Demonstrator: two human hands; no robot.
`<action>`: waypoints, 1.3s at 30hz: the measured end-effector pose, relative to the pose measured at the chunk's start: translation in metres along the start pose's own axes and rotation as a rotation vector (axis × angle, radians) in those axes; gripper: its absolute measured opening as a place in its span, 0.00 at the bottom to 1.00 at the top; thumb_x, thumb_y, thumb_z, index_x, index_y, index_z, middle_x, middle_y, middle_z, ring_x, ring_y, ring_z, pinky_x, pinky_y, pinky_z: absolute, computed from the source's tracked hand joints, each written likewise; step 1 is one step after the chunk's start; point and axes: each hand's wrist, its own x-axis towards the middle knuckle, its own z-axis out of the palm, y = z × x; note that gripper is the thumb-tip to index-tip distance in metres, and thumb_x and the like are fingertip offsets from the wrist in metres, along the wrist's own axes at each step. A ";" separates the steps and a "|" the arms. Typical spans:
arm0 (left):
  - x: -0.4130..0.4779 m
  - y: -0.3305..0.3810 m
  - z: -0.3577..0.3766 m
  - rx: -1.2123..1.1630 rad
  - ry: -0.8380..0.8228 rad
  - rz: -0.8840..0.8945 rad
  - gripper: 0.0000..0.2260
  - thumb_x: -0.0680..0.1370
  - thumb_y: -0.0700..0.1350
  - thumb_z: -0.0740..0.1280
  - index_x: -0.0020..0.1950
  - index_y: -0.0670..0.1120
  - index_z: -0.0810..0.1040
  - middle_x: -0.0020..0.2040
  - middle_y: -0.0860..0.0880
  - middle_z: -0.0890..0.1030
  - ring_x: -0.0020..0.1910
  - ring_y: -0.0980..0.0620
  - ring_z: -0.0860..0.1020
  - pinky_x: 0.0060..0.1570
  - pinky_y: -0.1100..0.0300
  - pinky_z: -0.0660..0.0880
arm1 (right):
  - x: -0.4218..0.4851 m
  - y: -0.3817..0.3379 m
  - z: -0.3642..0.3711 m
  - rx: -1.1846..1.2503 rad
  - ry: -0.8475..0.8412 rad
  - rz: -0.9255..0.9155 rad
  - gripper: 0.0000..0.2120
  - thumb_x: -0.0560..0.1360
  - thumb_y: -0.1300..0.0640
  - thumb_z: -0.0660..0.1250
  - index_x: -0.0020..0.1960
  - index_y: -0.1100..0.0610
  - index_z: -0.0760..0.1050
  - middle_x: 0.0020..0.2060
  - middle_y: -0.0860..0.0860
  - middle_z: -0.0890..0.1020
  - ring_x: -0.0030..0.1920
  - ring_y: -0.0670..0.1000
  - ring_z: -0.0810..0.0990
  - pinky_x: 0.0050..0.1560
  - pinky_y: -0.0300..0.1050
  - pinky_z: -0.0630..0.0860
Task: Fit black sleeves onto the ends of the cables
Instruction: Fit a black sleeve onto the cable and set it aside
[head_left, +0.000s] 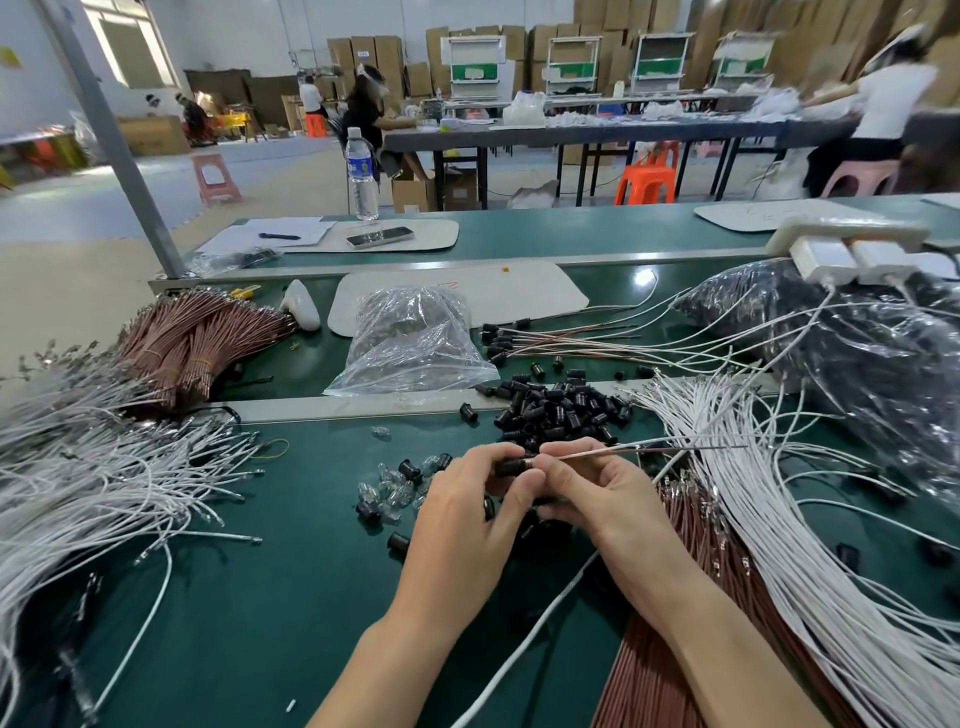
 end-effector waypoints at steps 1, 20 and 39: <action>0.000 0.001 -0.001 0.013 0.014 0.012 0.15 0.81 0.63 0.61 0.61 0.57 0.77 0.53 0.62 0.80 0.56 0.60 0.77 0.56 0.55 0.76 | 0.000 0.000 0.000 0.016 -0.011 0.007 0.09 0.68 0.51 0.76 0.47 0.52 0.86 0.47 0.58 0.87 0.48 0.56 0.87 0.40 0.39 0.82; 0.007 0.002 0.004 0.211 0.078 -0.061 0.20 0.79 0.69 0.47 0.55 0.58 0.71 0.36 0.59 0.79 0.41 0.60 0.75 0.50 0.60 0.67 | 0.001 0.000 0.003 0.014 -0.019 -0.051 0.14 0.74 0.56 0.69 0.54 0.65 0.77 0.49 0.57 0.88 0.52 0.55 0.87 0.42 0.38 0.82; 0.006 0.002 0.007 0.216 0.032 -0.057 0.27 0.81 0.63 0.39 0.47 0.48 0.71 0.38 0.59 0.71 0.48 0.76 0.65 0.47 0.59 0.60 | 0.004 0.010 0.000 0.100 -0.196 -0.043 0.08 0.76 0.53 0.68 0.49 0.58 0.74 0.56 0.58 0.86 0.59 0.57 0.84 0.50 0.39 0.81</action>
